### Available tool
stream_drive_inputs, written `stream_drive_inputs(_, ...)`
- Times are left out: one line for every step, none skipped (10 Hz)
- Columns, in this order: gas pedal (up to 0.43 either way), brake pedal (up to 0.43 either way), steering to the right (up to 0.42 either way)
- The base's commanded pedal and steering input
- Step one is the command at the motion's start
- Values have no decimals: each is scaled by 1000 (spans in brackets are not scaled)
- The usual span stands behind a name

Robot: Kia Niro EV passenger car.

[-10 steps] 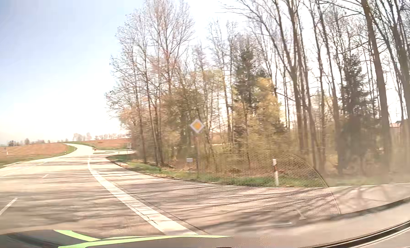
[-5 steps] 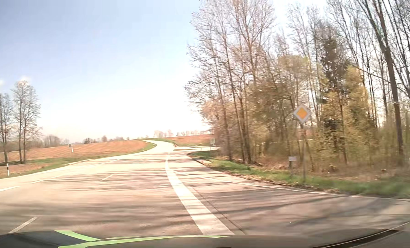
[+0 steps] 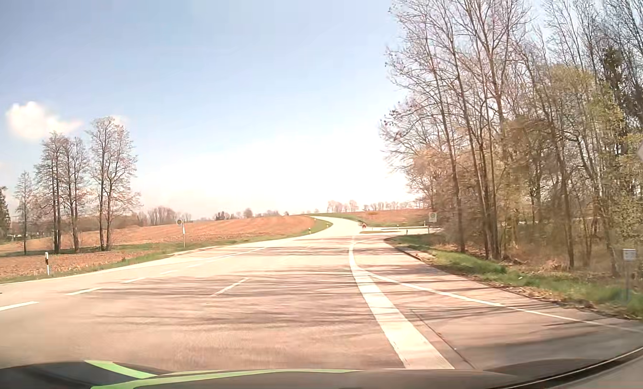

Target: Follow the waypoints while adhering to traffic rules and regulations

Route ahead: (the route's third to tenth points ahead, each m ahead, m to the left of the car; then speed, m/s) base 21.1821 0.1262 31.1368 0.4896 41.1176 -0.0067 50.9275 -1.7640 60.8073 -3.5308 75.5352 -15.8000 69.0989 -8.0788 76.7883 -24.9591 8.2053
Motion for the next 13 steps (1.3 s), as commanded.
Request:
stream_drive_inputs(260,0,-44)
stream_drive_inputs(260,0,-27)
stream_drive_inputs(260,0,-13)
stream_drive_inputs(260,0,-3)
stream_drive_inputs(268,0,3)
stream_drive_inputs(280,0,3)
stream_drive_inputs(280,0,3)
stream_drive_inputs(280,0,3)
stream_drive_inputs(280,0,5)
stream_drive_inputs(280,0,6)
stream_drive_inputs(280,0,6)
stream_drive_inputs(287,0,8)
stream_drive_inputs(287,0,10)
